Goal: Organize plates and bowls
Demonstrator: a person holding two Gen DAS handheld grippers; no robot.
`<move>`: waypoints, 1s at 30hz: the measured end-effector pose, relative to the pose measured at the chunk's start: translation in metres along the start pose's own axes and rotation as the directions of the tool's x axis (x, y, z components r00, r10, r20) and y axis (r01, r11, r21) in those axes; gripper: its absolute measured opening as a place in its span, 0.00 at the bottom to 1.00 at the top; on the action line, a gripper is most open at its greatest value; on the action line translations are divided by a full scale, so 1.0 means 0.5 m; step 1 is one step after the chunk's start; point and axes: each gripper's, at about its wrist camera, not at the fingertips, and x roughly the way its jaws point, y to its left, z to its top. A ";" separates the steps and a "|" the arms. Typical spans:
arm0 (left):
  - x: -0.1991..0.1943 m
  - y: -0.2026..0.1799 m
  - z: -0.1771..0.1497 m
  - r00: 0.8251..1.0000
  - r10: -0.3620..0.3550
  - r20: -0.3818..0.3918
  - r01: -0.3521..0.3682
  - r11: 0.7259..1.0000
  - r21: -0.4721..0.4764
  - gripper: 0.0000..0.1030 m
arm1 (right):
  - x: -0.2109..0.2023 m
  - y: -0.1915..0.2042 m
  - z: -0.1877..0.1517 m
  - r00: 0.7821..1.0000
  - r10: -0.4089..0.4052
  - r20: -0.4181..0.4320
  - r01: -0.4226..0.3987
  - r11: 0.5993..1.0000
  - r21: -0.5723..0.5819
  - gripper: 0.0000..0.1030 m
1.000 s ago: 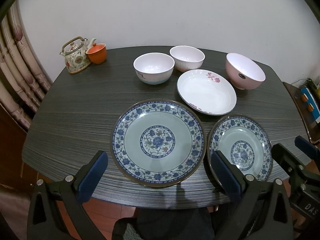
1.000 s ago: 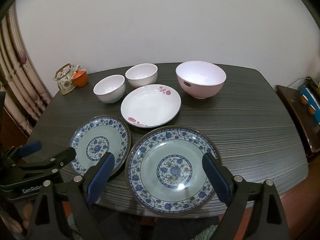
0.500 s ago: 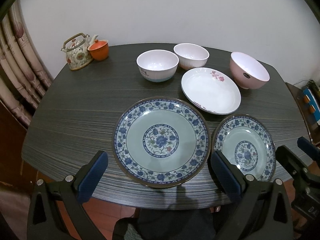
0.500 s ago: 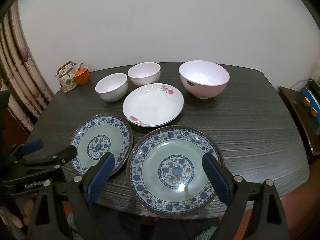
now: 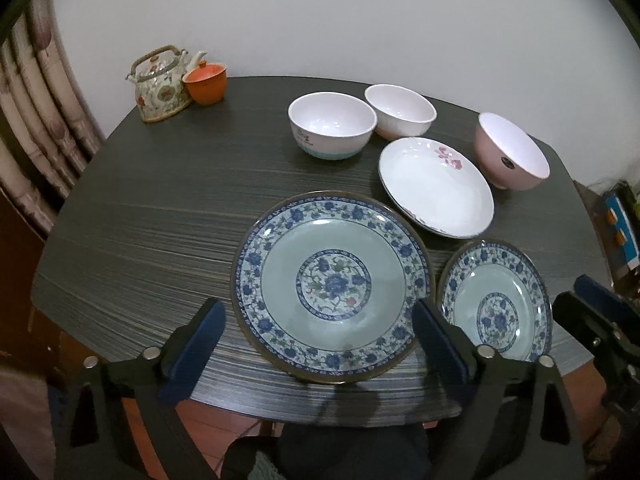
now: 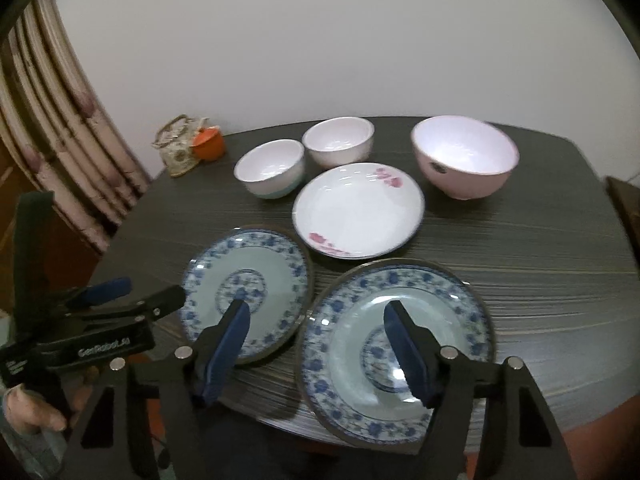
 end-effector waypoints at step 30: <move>0.138 0.237 0.023 0.946 -0.294 -0.139 0.211 0.880 -0.425 0.43 | 0.318 -0.036 0.084 0.916 0.208 -0.341 -0.168 0.975 0.144 0.29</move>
